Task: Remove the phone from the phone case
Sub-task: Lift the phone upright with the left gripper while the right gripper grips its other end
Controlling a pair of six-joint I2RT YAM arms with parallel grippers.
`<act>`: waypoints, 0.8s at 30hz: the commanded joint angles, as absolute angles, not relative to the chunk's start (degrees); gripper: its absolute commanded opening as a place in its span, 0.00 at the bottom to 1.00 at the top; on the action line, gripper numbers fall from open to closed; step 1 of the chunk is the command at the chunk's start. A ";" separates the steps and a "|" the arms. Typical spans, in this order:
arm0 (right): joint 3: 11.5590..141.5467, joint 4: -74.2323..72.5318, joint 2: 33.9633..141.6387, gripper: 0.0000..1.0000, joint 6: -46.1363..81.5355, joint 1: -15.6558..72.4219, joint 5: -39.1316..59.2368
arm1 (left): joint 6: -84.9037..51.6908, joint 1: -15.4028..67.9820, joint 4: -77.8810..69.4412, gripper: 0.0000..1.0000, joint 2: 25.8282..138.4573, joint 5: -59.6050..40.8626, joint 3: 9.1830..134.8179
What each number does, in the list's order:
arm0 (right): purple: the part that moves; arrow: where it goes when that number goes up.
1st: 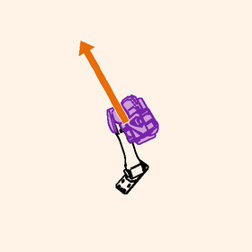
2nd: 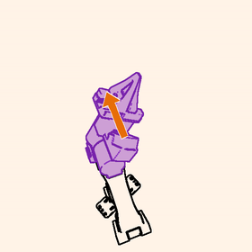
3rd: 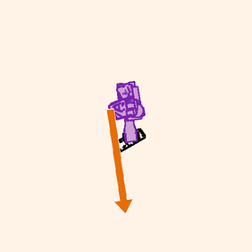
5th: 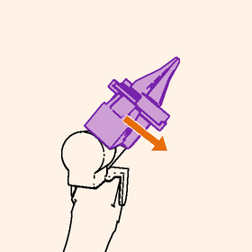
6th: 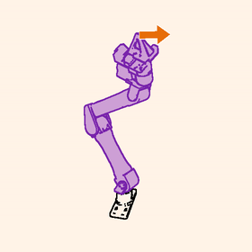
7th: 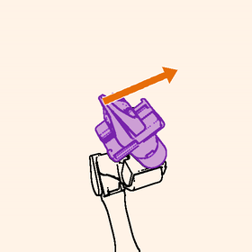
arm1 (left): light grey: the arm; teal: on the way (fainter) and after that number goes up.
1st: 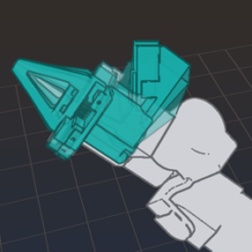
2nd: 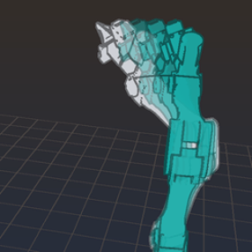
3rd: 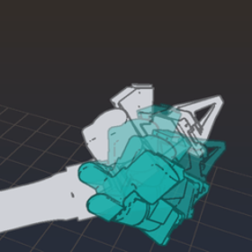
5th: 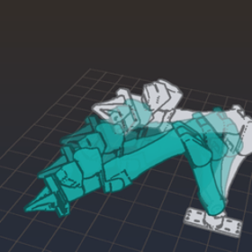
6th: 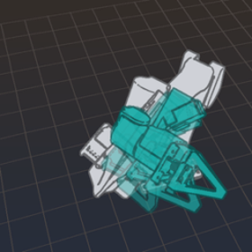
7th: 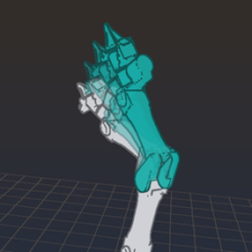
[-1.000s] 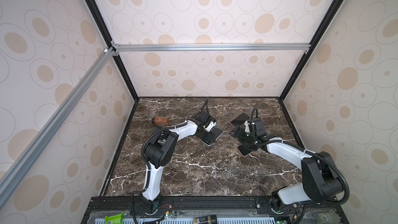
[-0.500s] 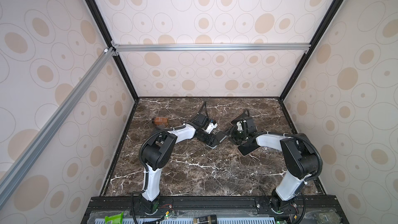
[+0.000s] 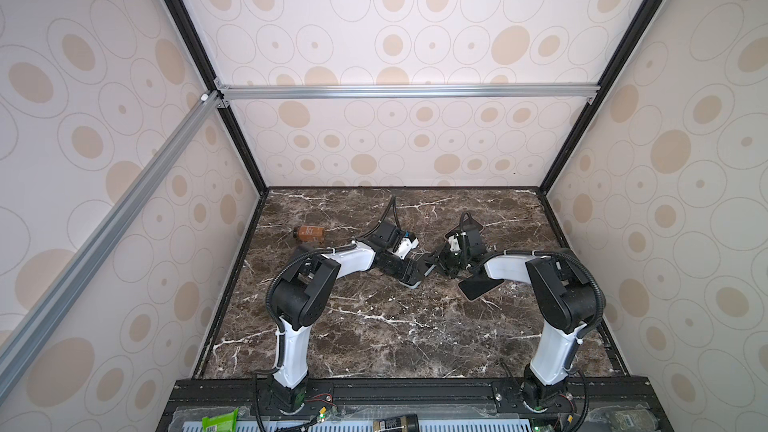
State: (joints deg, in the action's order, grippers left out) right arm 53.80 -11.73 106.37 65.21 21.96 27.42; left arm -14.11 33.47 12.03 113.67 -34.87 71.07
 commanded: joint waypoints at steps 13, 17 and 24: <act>54.11 -10.42 92.92 0.01 60.01 22.76 21.30 | -18.02 33.85 7.60 0.80 99.24 -34.87 70.47; 55.77 -7.30 84.27 0.00 52.52 22.77 18.90 | -18.50 33.92 7.40 0.94 92.77 -30.54 73.61; 58.55 -3.51 73.69 0.00 36.50 22.77 15.48 | -20.89 33.91 2.39 0.99 82.73 -17.65 73.63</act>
State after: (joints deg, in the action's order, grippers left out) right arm 56.55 -4.05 76.86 45.32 22.55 17.78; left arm -18.74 33.65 6.28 85.91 -24.32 74.28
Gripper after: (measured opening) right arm 0.124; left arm 0.991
